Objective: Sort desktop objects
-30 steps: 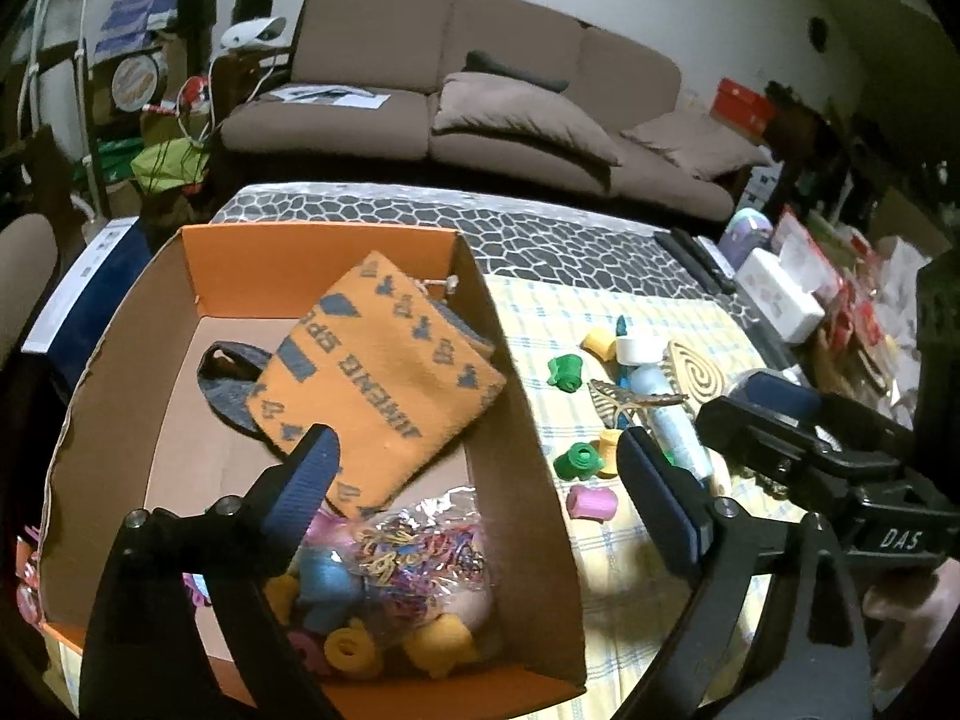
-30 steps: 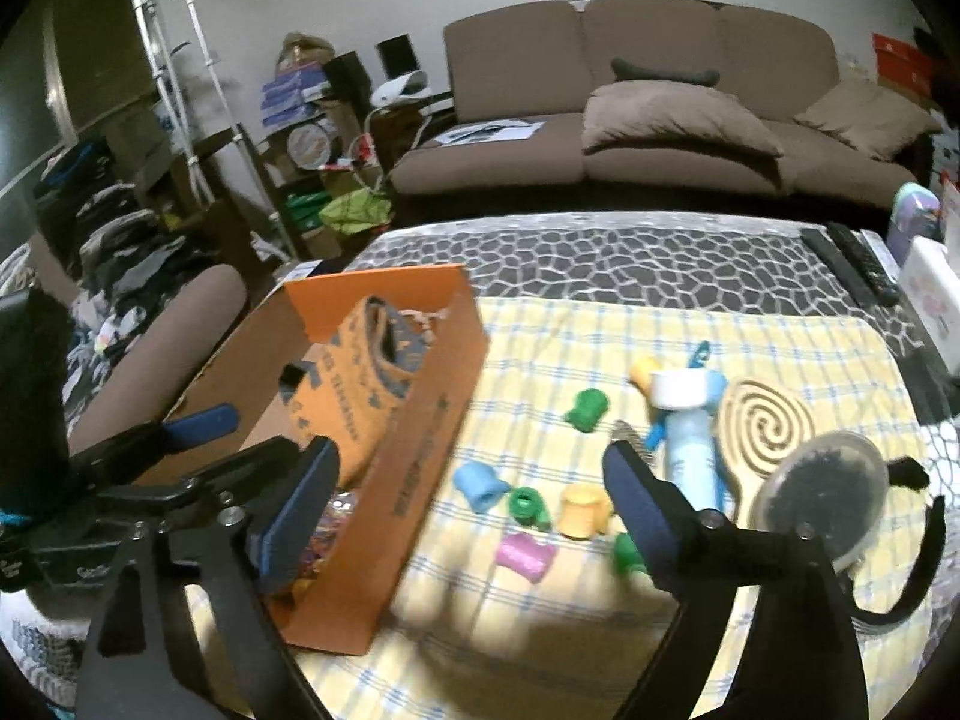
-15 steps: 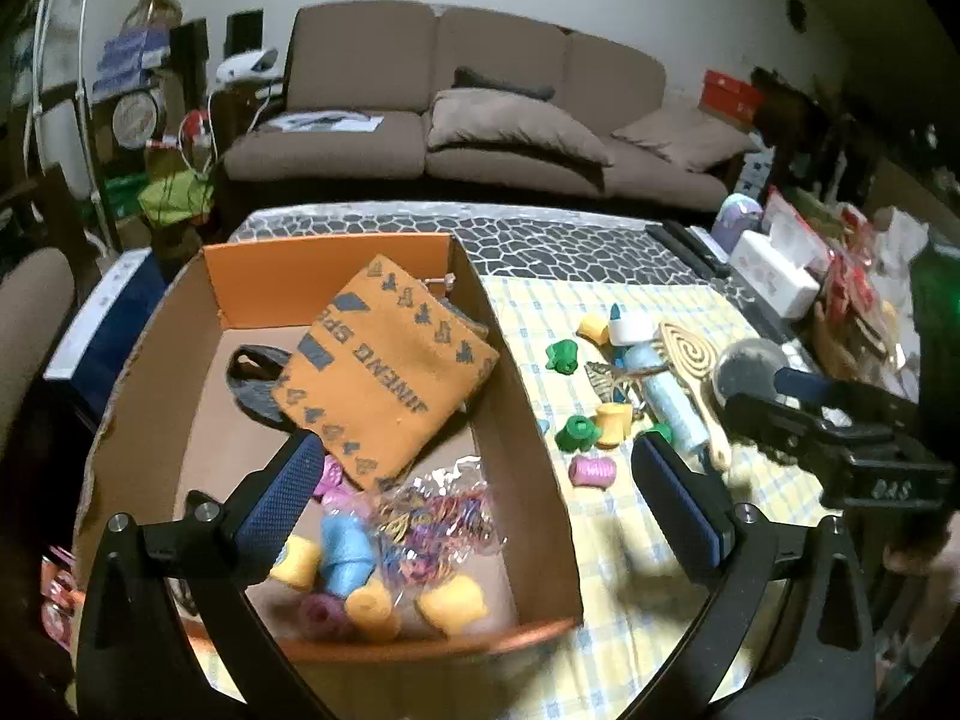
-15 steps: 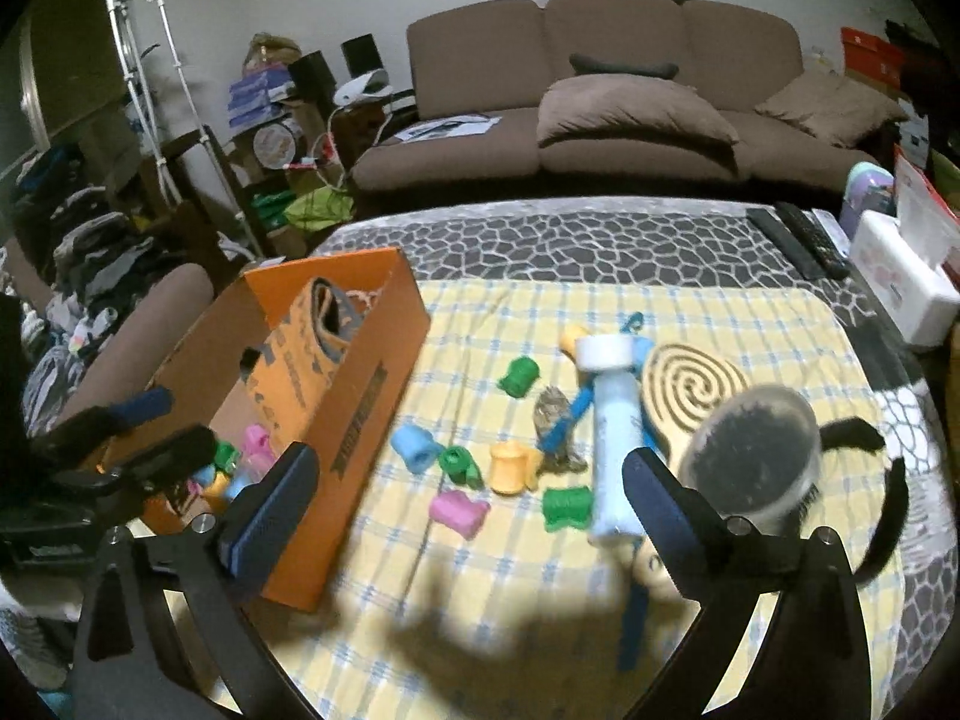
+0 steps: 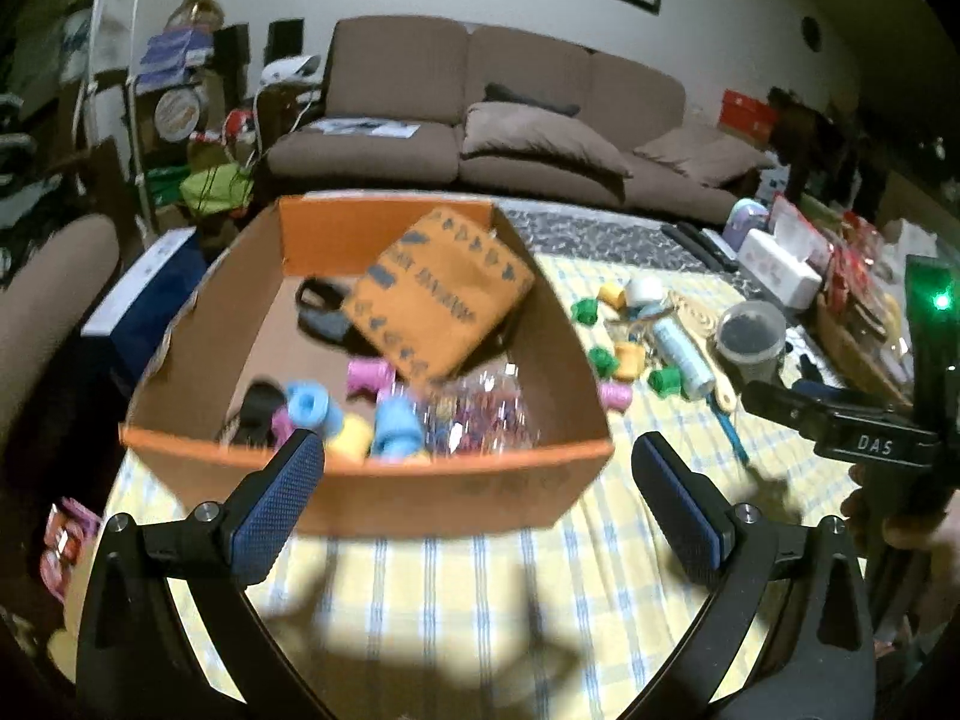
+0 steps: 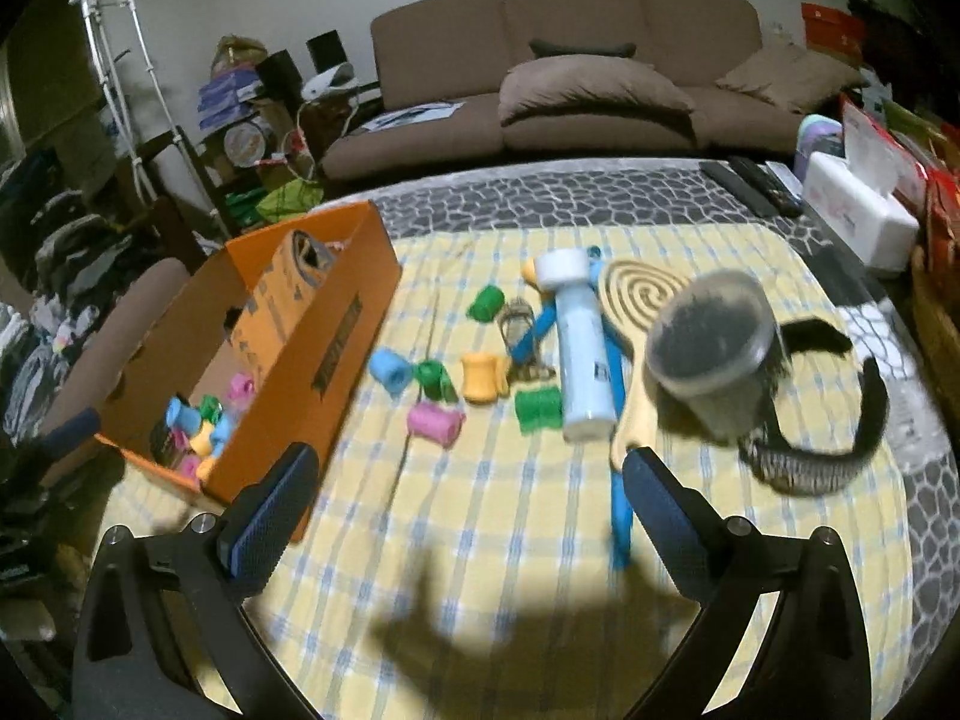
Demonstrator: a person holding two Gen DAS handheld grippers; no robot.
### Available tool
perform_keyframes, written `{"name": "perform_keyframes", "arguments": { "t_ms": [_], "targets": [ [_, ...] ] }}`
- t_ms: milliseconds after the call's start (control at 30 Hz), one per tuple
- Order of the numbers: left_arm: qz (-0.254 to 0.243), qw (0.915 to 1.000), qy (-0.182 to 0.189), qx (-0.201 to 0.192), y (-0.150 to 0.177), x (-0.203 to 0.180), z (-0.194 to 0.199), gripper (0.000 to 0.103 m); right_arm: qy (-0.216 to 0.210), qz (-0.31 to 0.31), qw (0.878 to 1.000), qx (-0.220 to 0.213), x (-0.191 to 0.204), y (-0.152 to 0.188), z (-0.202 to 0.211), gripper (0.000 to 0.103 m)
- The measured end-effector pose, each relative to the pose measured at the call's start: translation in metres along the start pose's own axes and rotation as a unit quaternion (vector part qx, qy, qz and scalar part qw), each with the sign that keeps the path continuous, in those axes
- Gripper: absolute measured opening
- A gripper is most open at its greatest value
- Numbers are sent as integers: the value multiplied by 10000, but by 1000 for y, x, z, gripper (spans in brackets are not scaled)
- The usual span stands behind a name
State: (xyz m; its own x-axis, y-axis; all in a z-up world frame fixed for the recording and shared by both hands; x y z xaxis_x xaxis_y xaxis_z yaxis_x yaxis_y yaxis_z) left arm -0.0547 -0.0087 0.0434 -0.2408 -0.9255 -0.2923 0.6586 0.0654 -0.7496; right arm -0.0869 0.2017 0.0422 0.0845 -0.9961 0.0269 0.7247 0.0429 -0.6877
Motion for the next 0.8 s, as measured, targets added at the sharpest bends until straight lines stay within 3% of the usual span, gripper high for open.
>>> {"name": "perform_keyframes", "arguments": {
  "t_ms": [433,800],
  "targets": [
    [195,9981,-285,506,49,12,-49,103,463,172,9982,342,15,58,-31,102],
    [249,9951,-494,824,72,21,-76,103,663,229,9964,485,15,80,-46,102]
  ]
}}
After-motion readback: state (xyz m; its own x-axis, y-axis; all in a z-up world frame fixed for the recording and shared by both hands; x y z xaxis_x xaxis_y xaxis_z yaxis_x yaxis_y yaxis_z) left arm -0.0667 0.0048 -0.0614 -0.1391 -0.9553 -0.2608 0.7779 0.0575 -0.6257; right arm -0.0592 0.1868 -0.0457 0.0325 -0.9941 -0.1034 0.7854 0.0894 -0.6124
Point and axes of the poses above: each gripper's, at about its wrist camera, not at the fingertips, and z roughly against the way its jaws point, x to its left, y to its underside, the point moved 8 cm from there along -z, roughly the way its jaws point, and after that the axes turned 13 degrees about y, right-handed, at the moved point
